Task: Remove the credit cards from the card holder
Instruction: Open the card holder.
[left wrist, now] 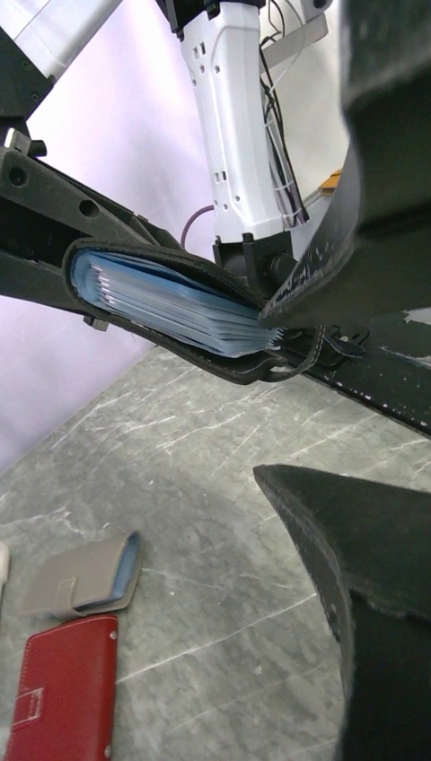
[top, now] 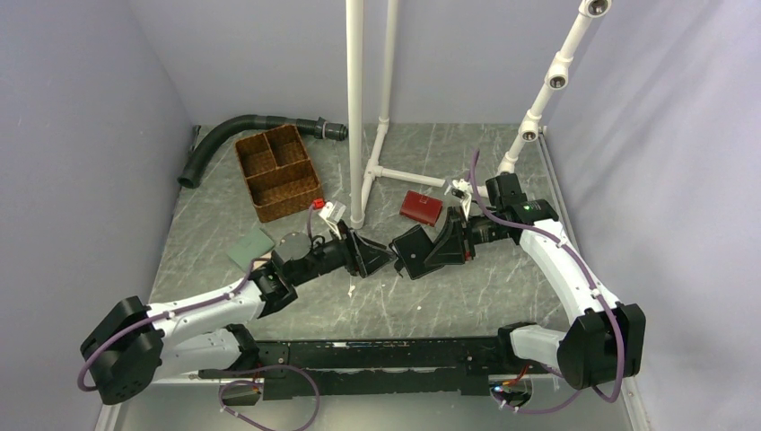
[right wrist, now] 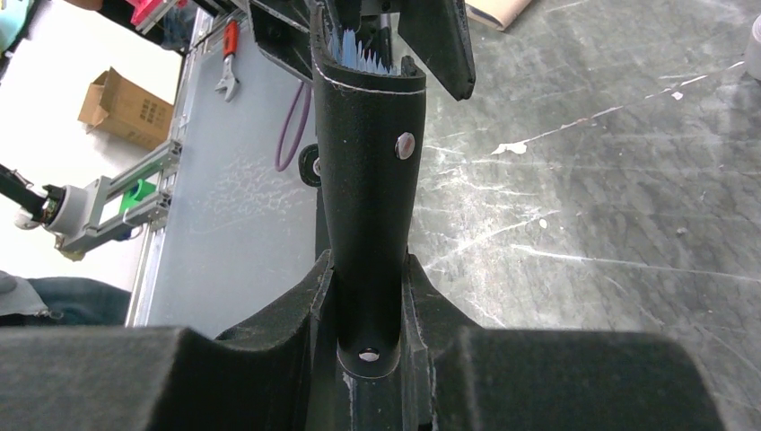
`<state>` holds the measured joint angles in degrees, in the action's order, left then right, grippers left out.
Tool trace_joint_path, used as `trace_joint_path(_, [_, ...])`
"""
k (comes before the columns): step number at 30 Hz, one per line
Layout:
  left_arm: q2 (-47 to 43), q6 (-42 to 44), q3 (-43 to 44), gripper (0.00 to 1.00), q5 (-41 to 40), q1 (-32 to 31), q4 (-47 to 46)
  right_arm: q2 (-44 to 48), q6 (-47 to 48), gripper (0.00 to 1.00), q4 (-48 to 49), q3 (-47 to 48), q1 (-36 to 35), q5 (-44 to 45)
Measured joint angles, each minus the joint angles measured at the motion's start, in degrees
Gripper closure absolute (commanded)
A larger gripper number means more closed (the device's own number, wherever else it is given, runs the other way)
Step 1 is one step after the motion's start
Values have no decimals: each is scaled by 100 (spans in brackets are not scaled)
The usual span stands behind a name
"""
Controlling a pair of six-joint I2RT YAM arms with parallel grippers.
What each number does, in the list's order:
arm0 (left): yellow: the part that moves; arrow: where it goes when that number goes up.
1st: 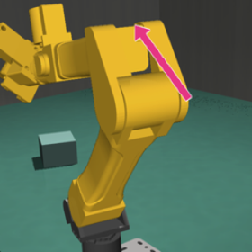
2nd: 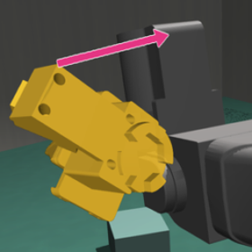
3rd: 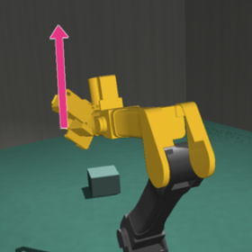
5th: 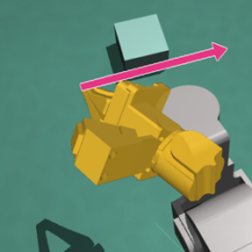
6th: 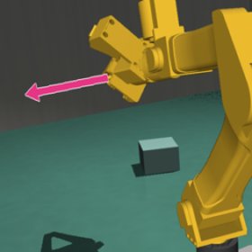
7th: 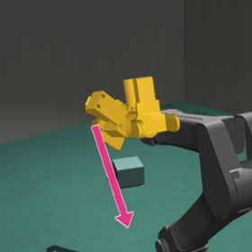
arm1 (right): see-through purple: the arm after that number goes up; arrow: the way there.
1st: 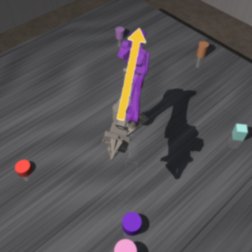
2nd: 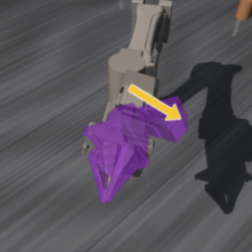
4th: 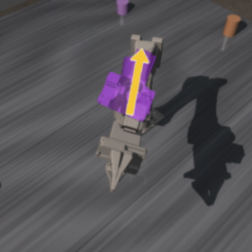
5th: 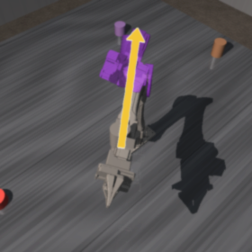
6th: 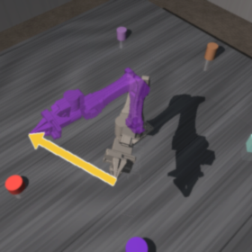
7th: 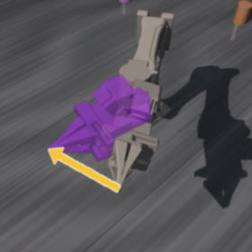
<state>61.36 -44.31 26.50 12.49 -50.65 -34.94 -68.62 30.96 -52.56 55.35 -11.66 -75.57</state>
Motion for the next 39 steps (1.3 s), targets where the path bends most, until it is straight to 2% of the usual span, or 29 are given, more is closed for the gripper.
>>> trace_joint_path(9, [396,-46,90,57,330,39,-407,0,144,100,-107,0,2,-114])
trace_joint_path(13, [597,-153,131,76,553,52,-645,0,162,100,-120,0,11,-122])
trace_joint_path(15, [671,-199,160,98,658,57,-767,0,162,100,-118,0,22,-120])
trace_joint_path(17, [723,-238,186,100,763,63,-855,0,144,98,-111,0,28,-120])
trace_joint_path(19, [761,-273,192,100,844,90,-903,0,76,83,-81,0,35,-111])
trace_joint_path(23, [785,-476,197,100,955,205,-883,0,-271,37,179,-17,33,61])
trace_joint_path(26, [758,-680,225,100,1010,330,-503,11,-586,17,472,-72,26,459])
trace_joint_path(30, [577,-890,326,100,997,509,640,17,-841,7,704,-79,122,1117])
trace_joint_path(34, [413,-1005,710,100,957,597,2046,55,-911,5,804,-81,245,1578])
trace_joint_path(39, [708,-1161,1394,100,984,627,2983,136,-901,5,850,-205,264,1764])
